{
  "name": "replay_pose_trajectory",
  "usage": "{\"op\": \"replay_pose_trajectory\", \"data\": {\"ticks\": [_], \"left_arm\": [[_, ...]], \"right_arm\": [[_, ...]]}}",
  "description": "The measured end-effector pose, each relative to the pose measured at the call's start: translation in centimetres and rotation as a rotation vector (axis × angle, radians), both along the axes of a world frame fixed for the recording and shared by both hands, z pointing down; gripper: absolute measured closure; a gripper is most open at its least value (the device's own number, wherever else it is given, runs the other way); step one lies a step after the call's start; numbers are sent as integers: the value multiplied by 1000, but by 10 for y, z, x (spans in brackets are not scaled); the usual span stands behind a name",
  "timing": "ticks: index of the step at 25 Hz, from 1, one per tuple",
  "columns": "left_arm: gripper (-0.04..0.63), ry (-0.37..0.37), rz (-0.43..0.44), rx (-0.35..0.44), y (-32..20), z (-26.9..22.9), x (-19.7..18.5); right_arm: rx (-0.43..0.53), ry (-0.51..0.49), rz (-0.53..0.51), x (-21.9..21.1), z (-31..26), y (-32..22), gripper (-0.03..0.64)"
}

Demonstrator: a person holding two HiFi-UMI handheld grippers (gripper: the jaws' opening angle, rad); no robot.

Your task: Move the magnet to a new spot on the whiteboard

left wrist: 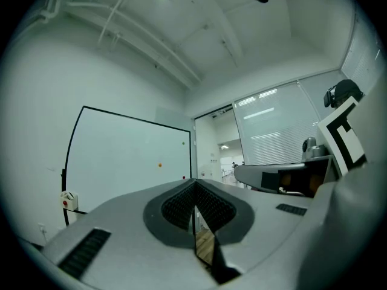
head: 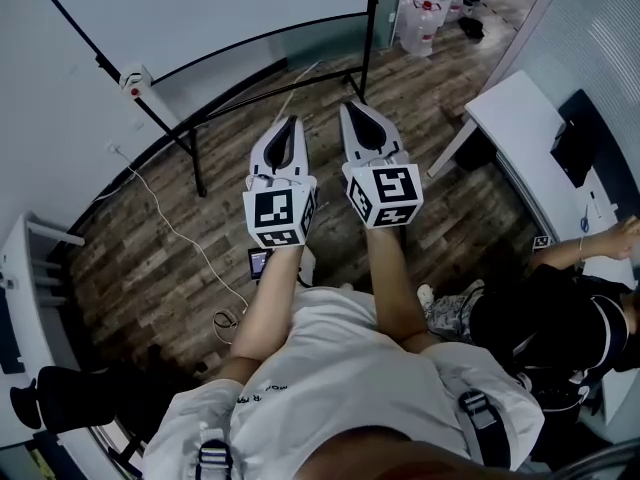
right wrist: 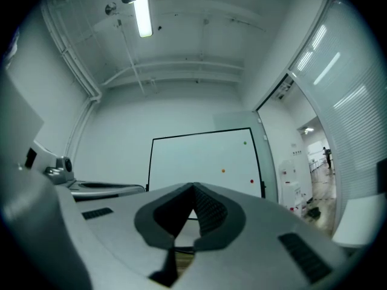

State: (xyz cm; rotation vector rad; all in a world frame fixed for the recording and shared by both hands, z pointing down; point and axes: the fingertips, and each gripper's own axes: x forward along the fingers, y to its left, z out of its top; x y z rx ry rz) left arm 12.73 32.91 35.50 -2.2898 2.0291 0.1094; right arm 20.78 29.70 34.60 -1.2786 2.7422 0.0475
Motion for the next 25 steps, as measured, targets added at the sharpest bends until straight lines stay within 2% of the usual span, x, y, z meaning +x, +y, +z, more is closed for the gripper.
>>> {"op": "replay_pose_trajectory", "data": {"ticks": [4, 9, 16, 25], "left_arm": [[592, 1, 17, 8, -21, 5, -1], [592, 17, 72, 2, -78, 17, -4], [592, 24, 105, 35, -171, 2, -31], [592, -16, 142, 69, -281, -28, -78]], "right_arm": [[-11, -4, 16, 0, 7, -22, 612], [-5, 25, 48, -12, 12, -67, 612], [9, 13, 72, -40, 3, -154, 612], [39, -9, 113, -86, -25, -262, 612]]}}
